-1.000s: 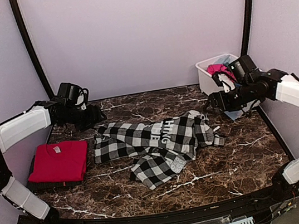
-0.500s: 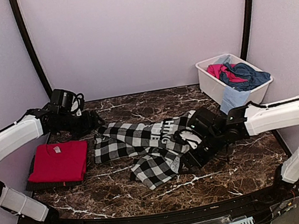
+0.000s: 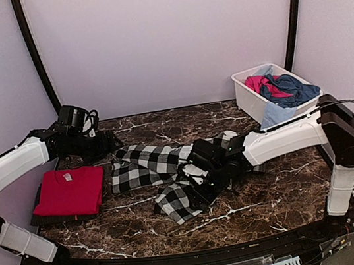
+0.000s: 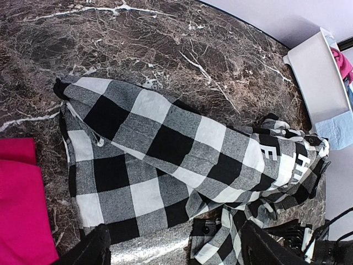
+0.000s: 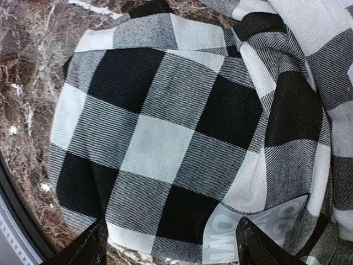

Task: Fold and stack the mixed laundry pile
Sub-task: Pick up the crumpled shirt from the center of the board.

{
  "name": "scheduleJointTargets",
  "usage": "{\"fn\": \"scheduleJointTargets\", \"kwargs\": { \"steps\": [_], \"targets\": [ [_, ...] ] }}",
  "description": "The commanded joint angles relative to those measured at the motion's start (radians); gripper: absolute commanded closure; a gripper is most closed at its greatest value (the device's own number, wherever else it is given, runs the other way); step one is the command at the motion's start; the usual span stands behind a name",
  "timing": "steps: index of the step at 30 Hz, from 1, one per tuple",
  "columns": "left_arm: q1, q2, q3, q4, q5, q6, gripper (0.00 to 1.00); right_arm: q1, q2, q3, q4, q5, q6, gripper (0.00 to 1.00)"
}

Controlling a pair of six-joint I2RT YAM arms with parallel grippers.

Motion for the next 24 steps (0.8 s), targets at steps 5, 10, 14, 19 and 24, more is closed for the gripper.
{"fn": "scheduleJointTargets", "kwargs": {
  "steps": [5, 10, 14, 19, 24],
  "targets": [
    [0.002, -0.017, -0.014, -0.015, -0.008, 0.016, 0.18, 0.016, 0.149, 0.056, -0.033, 0.081, -0.015, 0.3],
    [0.001, -0.005, -0.014, -0.016, -0.017, 0.025, 0.16, 0.034, 0.191, 0.045, -0.048, 0.092, -0.003, 0.71],
    [0.002, 0.002, -0.014, -0.013, -0.012, 0.028, 0.16, 0.035, 0.127, 0.033, -0.07, 0.098, 0.006, 1.0],
    [0.001, 0.007, -0.017, -0.017, -0.016, 0.045, 0.16, 0.013, -0.025, 0.042, -0.142, 0.178, -0.013, 1.0],
    [0.002, 0.007, -0.02, -0.016, -0.02, 0.051, 0.15, -0.011, -0.073, 0.04, -0.223, 0.283, -0.034, 1.0]
  ]
}}
